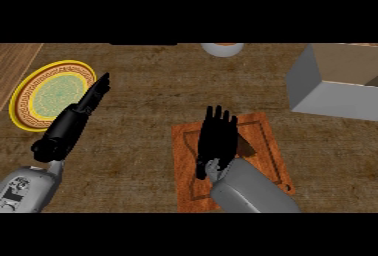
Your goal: Pick the squash from the cutting board and place it in the cardboard box
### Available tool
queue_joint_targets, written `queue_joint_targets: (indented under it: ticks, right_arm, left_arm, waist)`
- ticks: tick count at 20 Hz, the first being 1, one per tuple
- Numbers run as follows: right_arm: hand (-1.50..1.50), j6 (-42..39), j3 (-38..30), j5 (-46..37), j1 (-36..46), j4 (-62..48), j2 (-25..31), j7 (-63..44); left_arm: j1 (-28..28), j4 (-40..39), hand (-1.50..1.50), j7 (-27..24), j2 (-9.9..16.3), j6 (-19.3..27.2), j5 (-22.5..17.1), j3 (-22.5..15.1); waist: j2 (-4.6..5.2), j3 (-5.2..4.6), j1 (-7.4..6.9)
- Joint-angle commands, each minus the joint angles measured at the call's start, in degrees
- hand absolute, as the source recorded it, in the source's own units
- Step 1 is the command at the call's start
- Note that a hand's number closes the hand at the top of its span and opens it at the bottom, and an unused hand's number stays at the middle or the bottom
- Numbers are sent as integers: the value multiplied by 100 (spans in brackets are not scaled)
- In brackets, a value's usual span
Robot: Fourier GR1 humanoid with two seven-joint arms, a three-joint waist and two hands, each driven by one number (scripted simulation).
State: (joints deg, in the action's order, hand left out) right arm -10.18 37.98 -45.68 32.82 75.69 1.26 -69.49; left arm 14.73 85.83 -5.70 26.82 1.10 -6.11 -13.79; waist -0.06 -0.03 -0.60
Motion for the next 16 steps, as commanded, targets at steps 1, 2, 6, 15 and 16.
queue_joint_targets:
  ticks: [1,2,6,15,16]
  right_arm:
    - [-150,171,256,-68,-165,-143,-119,-1295]
    - [-150,-21,-7,-56,29,-227,-119,-1249]
    - [-150,-78,-73,-260,-319,-260,-119,-1129]
    - [150,465,208,-150,-437,-715,-120,-600]
    - [150,53,-90,-268,-169,-782,-120,-211]
  left_arm:
    - [-442,363,0,-92,76,-101,45,-46]
    - [-132,-75,0,-198,-63,-92,61,20]
    - [-237,322,0,194,211,-297,-179,281]
    - [-340,82,0,-141,-68,-343,147,335]
    - [-88,329,0,283,-117,-329,178,380]
  waist:
    - [-18,1,-55]
    - [4,-2,29]
    - [-19,2,19]
    - [7,2,-8]
    - [3,4,20]
